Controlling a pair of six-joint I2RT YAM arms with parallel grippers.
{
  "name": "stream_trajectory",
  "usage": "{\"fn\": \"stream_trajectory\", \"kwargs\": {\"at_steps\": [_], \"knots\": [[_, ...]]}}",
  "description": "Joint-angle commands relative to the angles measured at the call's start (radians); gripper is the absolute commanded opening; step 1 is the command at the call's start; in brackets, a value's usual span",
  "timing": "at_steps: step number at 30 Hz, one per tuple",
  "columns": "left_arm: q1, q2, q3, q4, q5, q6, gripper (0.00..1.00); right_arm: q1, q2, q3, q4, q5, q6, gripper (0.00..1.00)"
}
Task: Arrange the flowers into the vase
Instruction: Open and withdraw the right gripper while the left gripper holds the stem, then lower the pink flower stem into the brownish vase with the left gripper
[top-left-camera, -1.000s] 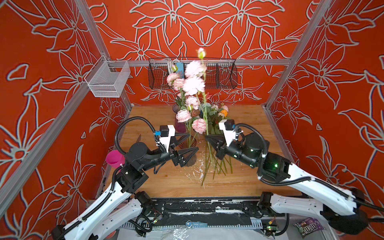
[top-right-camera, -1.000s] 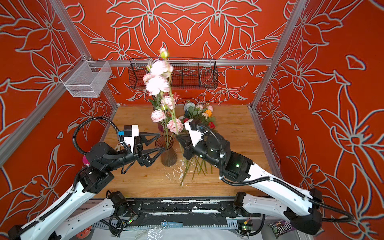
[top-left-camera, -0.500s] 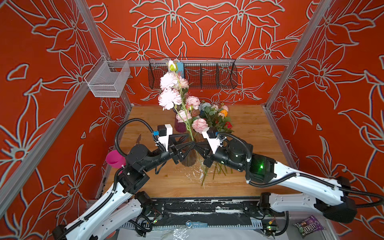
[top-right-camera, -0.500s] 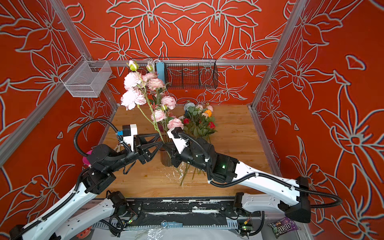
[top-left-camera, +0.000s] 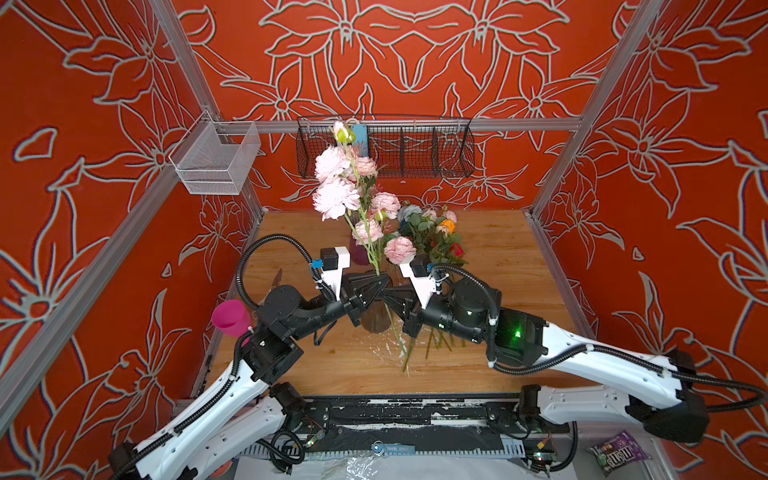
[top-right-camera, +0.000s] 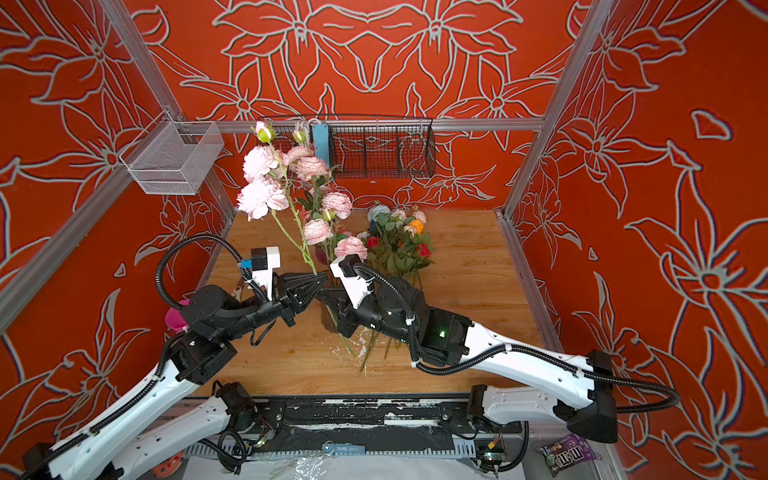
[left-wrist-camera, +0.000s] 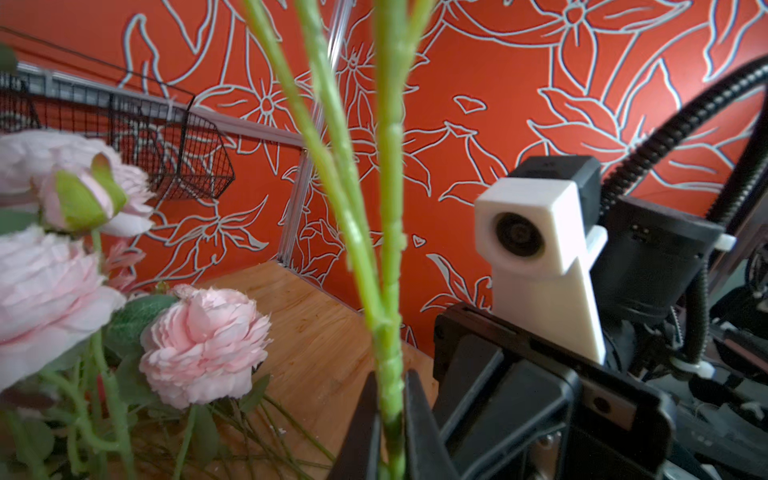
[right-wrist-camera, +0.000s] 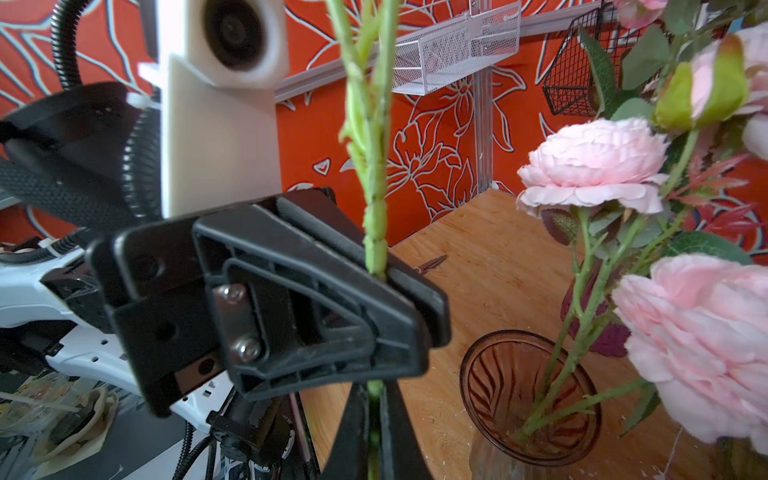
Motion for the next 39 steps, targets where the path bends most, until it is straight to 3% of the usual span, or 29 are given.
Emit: {"fn": "stream_trajectory", "kwargs": {"at_steps": [1, 2, 5, 8, 15, 20, 29, 39], "knots": [[0.003, -0.011, 0.001, 0.023, 0.003, 0.008, 0.0, 0.008, -0.009, 0.0, 0.046, 0.003, 0.025, 0.0], [0.003, -0.016, -0.001, 0.026, -0.004, 0.011, 0.0, 0.008, -0.014, -0.004, 0.045, 0.004, 0.027, 0.0], [0.003, -0.039, 0.0, 0.008, -0.053, 0.044, 0.0, 0.009, -0.027, 0.0, -0.01, 0.031, 0.003, 0.29], [0.003, -0.076, 0.022, -0.003, -0.188, 0.122, 0.0, 0.008, -0.096, -0.036, -0.108, 0.119, -0.009, 0.38], [0.003, 0.001, 0.418, -0.234, -0.35, 0.326, 0.0, 0.006, -0.419, -0.246, -0.201, 0.423, 0.028, 0.42], [0.003, 0.114, 0.494, -0.197, -0.483, 0.441, 0.0, 0.006, -0.616, -0.321, -0.265, 0.558, 0.049, 0.42], [0.003, 0.217, 0.386, -0.105, -0.516, 0.487, 0.0, 0.004, -0.803, -0.38, -0.361, 0.636, 0.076, 0.41], [0.003, 0.206, 0.206, -0.103, -0.529, 0.379, 0.0, 0.005, -0.773, -0.371, -0.359, 0.658, 0.045, 0.41]]}}
